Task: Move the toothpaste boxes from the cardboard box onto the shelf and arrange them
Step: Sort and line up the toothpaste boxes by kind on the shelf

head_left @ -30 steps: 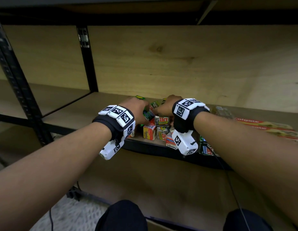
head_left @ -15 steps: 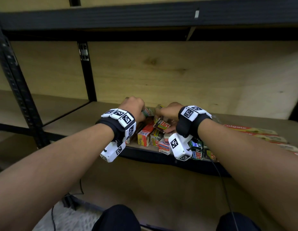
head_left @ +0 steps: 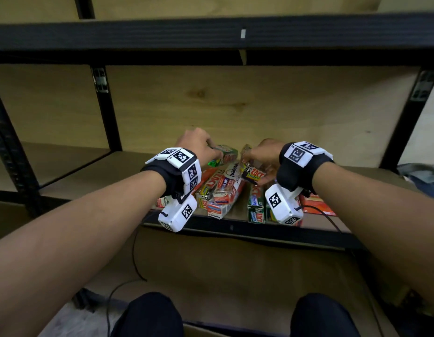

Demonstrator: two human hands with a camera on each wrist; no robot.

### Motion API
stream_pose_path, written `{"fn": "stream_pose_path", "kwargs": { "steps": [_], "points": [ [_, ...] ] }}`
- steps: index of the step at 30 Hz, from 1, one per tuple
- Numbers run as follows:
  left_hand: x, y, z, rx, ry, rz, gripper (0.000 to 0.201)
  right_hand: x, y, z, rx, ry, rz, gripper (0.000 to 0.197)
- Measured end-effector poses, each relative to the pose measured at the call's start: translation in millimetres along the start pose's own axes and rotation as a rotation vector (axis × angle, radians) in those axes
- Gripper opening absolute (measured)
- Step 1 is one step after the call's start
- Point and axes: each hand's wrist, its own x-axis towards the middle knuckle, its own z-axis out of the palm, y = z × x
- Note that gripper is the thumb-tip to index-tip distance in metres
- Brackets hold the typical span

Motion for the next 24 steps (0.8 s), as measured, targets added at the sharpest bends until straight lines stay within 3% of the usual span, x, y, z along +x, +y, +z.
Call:
{"fn": "stream_pose_path", "kwargs": {
  "steps": [6,19,24],
  "points": [
    [-6,19,19,-0.073,-0.029,0.038,0.031,-17,6,-14,-0.218,0.020,0.042,0.022],
    [-21,2,53,-0.080,-0.149,0.062,0.051,-11,17,-5,-0.403,0.019,0.049,0.050],
    [-25,-4,47,-0.108,-0.171,0.104,0.053,-6,15,-6,-0.477,0.029,-0.004,0.038]
  ]
}}
